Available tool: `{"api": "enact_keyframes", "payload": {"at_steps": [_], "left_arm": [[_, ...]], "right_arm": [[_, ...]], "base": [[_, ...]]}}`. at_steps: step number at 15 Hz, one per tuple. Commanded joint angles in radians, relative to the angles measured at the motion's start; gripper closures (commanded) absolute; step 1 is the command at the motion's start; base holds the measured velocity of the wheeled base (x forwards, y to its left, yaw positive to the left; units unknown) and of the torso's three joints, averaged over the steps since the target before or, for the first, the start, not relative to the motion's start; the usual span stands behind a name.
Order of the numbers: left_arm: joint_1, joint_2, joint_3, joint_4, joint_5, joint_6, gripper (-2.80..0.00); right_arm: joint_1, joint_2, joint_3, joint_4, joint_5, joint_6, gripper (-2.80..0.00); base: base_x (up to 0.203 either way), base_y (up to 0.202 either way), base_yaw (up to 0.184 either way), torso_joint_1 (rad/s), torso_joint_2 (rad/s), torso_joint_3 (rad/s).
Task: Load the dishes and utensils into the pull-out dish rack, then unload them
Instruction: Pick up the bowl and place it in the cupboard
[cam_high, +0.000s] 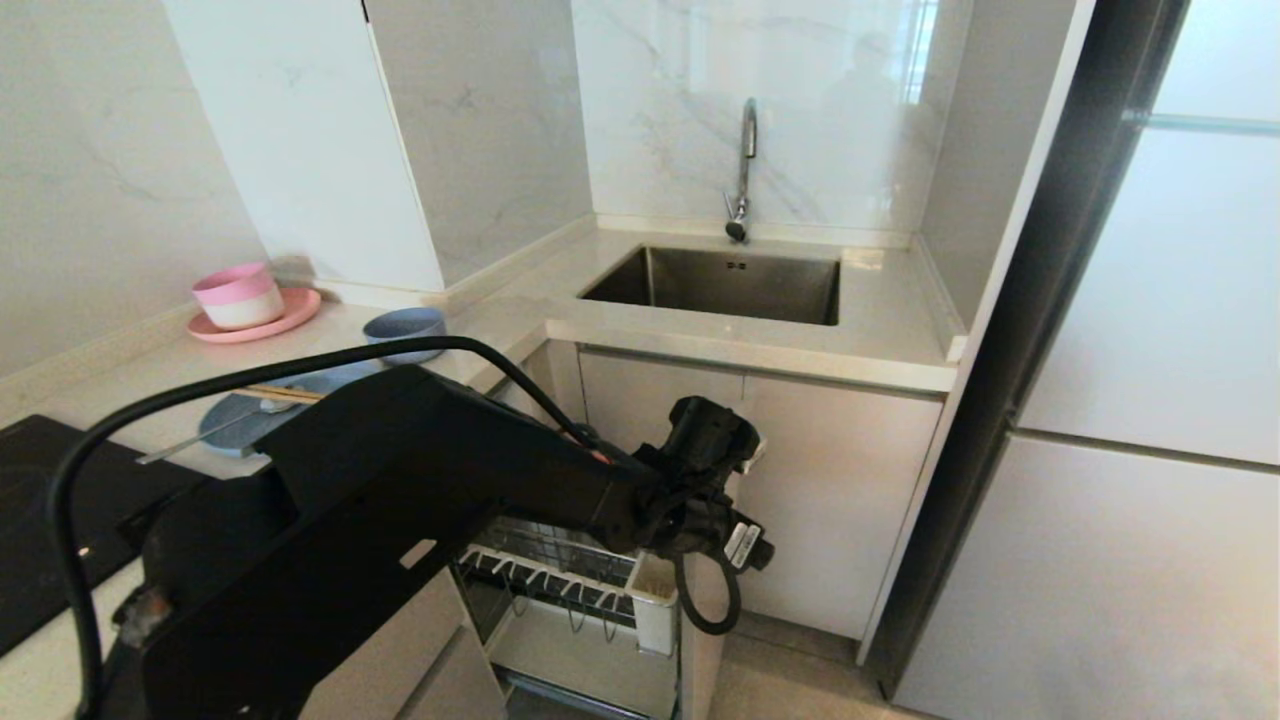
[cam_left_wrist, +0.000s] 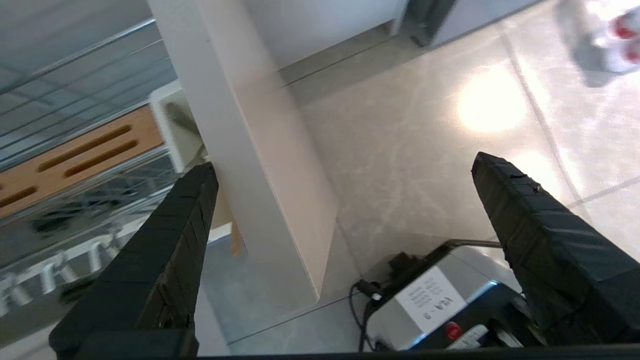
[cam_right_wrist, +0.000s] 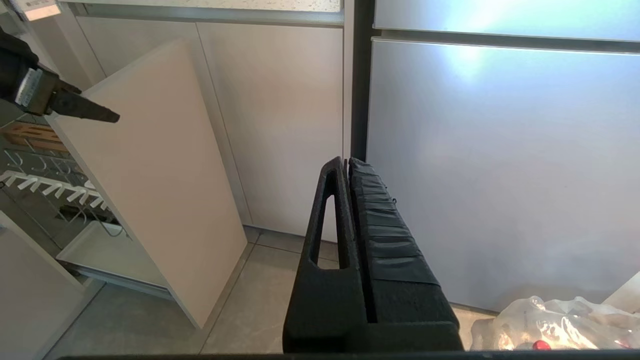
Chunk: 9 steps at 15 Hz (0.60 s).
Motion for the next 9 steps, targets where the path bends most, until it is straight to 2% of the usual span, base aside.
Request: {"api": "enact_keyframes", "payload": {"at_steps": [1,7,9], "left_arm": [[0.006,0.006,0.002,0.002,0.029,-0.001,-2.80],[0.005,0.004,0.006,0.004,0.160,-0.038,-2.80],[0.001,-0.004,0.009,0.004,0.175,-0.062,-2.80]], "right_arm": [[0.000,0.002,0.000,0.000,0.000,0.000,0.00],[0.000,0.002,0.000,0.000,0.000,0.000,0.00],[0.000,0.002,0.000,0.000,0.000,0.000,0.00]], "base": [[0.000,0.000,0.000,0.000,0.00,0.000],[0.000,0.000,0.000,0.000,0.00,0.000],[0.000,0.000,0.000,0.000,0.00,0.000]]}}
